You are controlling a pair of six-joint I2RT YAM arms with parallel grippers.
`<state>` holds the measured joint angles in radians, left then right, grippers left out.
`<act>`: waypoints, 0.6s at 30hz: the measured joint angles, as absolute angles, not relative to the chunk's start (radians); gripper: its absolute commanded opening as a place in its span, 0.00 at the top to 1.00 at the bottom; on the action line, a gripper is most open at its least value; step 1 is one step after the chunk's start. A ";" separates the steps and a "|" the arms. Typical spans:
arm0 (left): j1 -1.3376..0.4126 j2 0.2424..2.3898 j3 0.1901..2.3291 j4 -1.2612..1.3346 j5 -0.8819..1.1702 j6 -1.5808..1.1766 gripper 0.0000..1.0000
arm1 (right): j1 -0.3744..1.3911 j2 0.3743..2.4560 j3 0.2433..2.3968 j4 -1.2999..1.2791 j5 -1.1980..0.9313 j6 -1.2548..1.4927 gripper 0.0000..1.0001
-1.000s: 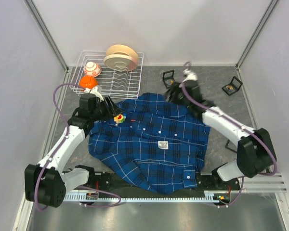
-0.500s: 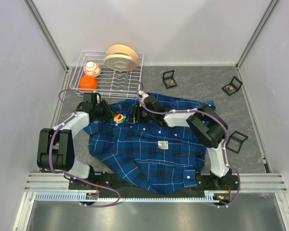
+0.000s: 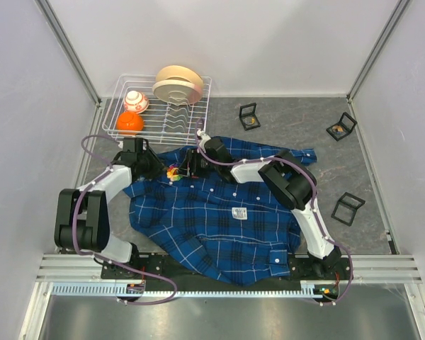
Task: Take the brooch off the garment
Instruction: Pick up the brooch from the flattened clothing.
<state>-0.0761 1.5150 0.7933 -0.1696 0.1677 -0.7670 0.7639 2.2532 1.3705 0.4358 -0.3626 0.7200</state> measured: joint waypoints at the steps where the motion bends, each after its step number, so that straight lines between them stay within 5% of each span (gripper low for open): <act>1: -0.076 1.499 0.793 -0.179 0.157 -0.778 0.50 | 0.764 2.256 1.371 0.446 -0.363 0.720 0.47; 5: -0.076 1.464 0.802 -0.241 0.128 -0.838 0.33 | 0.764 2.262 1.371 0.478 -0.387 0.729 0.60; 10: -0.076 1.466 0.851 -0.313 0.123 -0.895 0.33 | 0.764 2.262 1.369 0.548 -0.418 0.737 0.67; 18: -0.076 1.571 1.017 -0.385 0.159 -0.971 0.33 | 0.767 2.275 1.374 0.619 -0.471 0.751 0.61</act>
